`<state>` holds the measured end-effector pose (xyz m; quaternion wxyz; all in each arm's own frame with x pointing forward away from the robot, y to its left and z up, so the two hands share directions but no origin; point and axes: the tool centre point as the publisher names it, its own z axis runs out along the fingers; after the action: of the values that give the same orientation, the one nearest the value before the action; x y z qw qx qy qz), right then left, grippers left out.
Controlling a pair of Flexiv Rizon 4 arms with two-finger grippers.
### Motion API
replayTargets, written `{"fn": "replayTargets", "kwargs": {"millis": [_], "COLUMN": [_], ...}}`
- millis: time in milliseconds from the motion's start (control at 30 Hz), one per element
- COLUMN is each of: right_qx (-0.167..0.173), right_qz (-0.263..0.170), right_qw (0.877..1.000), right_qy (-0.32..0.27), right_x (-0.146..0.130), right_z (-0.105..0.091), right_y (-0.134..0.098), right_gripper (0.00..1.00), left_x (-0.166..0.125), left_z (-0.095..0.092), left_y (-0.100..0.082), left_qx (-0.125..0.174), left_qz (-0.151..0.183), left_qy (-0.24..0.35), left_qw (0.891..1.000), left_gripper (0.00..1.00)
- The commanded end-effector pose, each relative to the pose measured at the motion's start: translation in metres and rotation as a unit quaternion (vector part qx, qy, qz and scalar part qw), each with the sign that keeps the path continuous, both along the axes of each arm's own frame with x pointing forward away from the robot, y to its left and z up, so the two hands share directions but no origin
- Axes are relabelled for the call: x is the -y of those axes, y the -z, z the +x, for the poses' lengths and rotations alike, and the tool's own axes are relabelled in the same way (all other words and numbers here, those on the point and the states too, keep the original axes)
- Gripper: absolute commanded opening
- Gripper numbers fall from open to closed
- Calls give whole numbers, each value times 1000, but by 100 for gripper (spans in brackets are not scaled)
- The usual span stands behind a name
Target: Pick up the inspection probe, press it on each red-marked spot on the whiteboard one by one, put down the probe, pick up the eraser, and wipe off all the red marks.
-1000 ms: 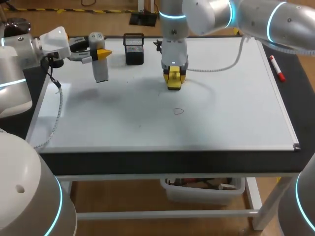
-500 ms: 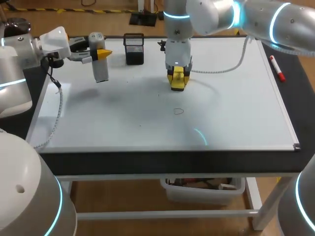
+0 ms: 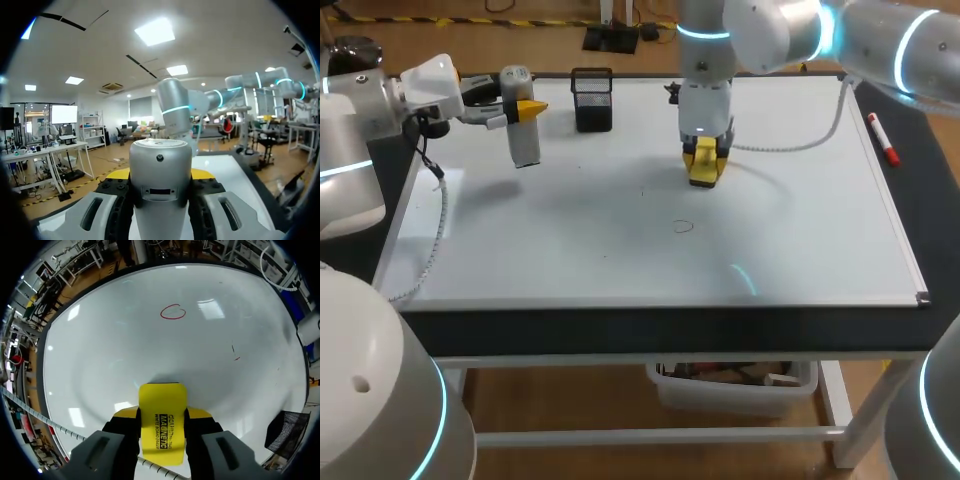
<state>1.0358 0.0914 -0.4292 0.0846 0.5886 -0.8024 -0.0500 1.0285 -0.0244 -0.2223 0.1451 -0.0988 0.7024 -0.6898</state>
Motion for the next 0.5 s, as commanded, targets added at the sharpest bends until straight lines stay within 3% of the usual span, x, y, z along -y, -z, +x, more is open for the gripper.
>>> {"fn": "replayTargets", "kwargs": {"millis": [33,267,500], "right_qx": [9,21,47], "right_qz": [3,8,10], "right_qw": [1000,1000,999], "right_qy": [3,17,20], "right_x": [14,23,38], "right_z": [-8,-6,-4], "right_y": [0,-10,-42], "right_gripper": [0,0,0], "left_x": [0,0,0], "left_z": [0,0,0], "left_y": [-1,-1,-1], "left_qx": [1,1,1], "left_qz": [-1,-1,-1], "left_qy": [0,0,0], "left_qw": [1000,1000,1000], "left_gripper": [0,0,0]}}
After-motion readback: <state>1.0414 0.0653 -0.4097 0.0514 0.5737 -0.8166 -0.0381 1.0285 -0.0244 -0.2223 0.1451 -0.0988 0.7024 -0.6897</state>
